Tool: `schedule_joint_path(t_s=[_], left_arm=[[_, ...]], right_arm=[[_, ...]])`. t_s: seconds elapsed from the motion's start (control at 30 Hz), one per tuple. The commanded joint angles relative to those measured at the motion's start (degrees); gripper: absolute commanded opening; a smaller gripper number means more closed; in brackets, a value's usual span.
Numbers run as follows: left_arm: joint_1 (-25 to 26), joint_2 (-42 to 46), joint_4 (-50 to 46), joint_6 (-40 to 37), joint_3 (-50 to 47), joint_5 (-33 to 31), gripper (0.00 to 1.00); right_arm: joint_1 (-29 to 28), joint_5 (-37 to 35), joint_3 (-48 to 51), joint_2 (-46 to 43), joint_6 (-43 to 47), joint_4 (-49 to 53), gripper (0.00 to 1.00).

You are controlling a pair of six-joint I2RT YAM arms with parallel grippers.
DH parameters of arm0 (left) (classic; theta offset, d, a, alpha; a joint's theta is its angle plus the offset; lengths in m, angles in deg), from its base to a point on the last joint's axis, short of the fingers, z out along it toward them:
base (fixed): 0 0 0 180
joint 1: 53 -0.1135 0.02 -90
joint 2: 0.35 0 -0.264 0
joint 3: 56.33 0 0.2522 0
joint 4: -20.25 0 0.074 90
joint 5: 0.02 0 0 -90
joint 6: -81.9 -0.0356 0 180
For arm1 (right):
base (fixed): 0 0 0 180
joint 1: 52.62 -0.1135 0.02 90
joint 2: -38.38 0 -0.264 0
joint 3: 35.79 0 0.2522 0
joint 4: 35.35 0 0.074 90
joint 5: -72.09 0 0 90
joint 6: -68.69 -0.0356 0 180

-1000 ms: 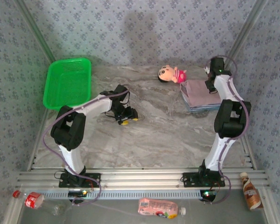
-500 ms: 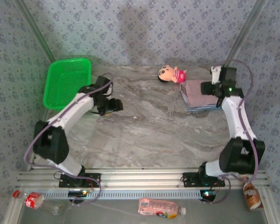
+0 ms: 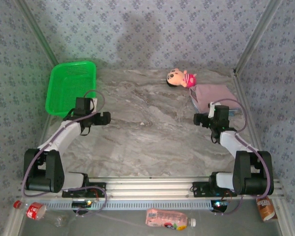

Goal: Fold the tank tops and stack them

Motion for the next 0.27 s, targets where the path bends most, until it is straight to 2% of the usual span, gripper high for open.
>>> schedule_joint_path(t_s=[0.0, 0.1, 0.23], left_arm=[[-0.54, -1.13, 13.75, -4.24, -2.56, -1.49, 1.0], [-2.0, -1.91, 18.69, -3.85, -4.58, -0.5, 1.0], [-2.46, -2.61, 20.83, -3.43, -4.52, -0.07, 1.0]], right_arm=[[-0.19, -4.08, 0.55, 1.45, 2.94, -10.0, 1.0], [0.32, -4.73, 1.78, 2.61, 4.32, -14.57, 1.0], [-0.03, -6.23, 0.63, 3.55, 4.06, -14.07, 1.0]])
